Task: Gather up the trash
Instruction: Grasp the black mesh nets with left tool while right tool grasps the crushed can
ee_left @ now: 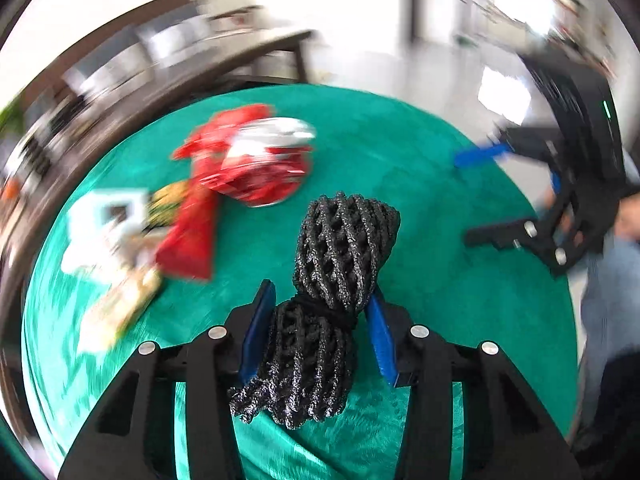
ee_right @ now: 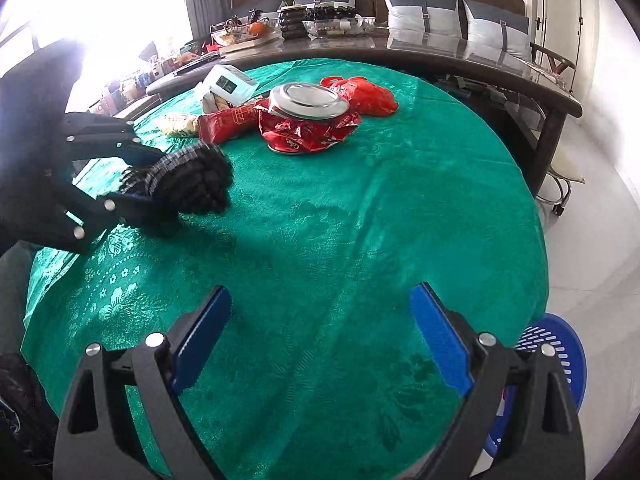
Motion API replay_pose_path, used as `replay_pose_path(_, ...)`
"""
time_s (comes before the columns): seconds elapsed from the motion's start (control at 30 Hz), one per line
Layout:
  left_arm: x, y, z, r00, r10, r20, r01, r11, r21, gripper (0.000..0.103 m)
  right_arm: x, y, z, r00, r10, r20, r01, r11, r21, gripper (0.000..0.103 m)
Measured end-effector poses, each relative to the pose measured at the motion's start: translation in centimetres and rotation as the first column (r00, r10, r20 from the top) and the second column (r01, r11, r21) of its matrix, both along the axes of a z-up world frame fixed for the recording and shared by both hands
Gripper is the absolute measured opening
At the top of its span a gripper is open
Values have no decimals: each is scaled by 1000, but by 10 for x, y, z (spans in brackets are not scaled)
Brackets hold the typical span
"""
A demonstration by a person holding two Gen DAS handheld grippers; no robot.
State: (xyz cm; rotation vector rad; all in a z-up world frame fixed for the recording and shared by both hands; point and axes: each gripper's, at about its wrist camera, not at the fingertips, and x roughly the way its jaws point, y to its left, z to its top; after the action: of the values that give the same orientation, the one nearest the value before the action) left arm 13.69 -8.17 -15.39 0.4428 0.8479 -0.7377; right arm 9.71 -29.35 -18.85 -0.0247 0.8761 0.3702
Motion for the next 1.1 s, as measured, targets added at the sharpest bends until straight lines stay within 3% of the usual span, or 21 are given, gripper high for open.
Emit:
replay_pose_path(0.1, 2, 33, 1, 973, 220, -65, -225, 972, -75, 45, 6, -1, 2, 1000, -1, -20, 1, 1000, 21, 89)
replay_pose_path(0.2, -7, 70, -1, 904, 409, -124, -423, 898, -125, 46, 25, 1, 10, 1000, -1, -26, 2, 999, 33, 89)
replay_pose_path(0.27, -9, 88, -1, 862, 488, -136, -505, 851, -145, 46, 43, 7, 17, 1000, 9, -13, -8, 1000, 26, 89)
replay_pose_path(0.33, -10, 96, 2, 845, 518, -133, -534, 832, -148, 47, 65, 18, 25, 999, 42, 19, -43, 999, 8, 89)
replay_pose_path(0.47, -12, 94, 1, 850, 517, -99, -527, 840, -133, 52, 108, 41, 33, 992, 127, 27, -126, 992, -19, 90)
replay_pose_path(0.53, -5, 87, -1, 855, 508, -104, -518, 844, -137, 64, 127, 49, 34, 986, 163, 16, -162, 986, -33, 91)
replay_pose_path(0.67, 1, 89, -17, 862, 487, -141, -505, 848, -161, 72, 154, 58, 28, 976, 214, -40, -216, 975, -60, 91)
replay_pose_path(0.87, 4, 89, -22, 870, 469, -153, -491, 854, -175, 83, 160, 58, 21, 971, 231, -64, -233, 972, -17, 91)
replay_pose_path(0.9, 5, 89, -22, 870, 468, -157, -491, 852, -181, 83, 159, 54, 22, 973, 222, -65, -222, 975, 13, 90)
replay_pose_path(0.93, 5, 89, -22, 870, 468, -158, -491, 852, -181, 84, 158, 50, 23, 973, 222, -66, -219, 975, 40, 79)
replay_pose_path(1.1, 5, 87, -22, 871, 467, -154, -489, 854, -176, 84, 136, 44, 34, 980, 192, -58, -191, 981, 32, 78)
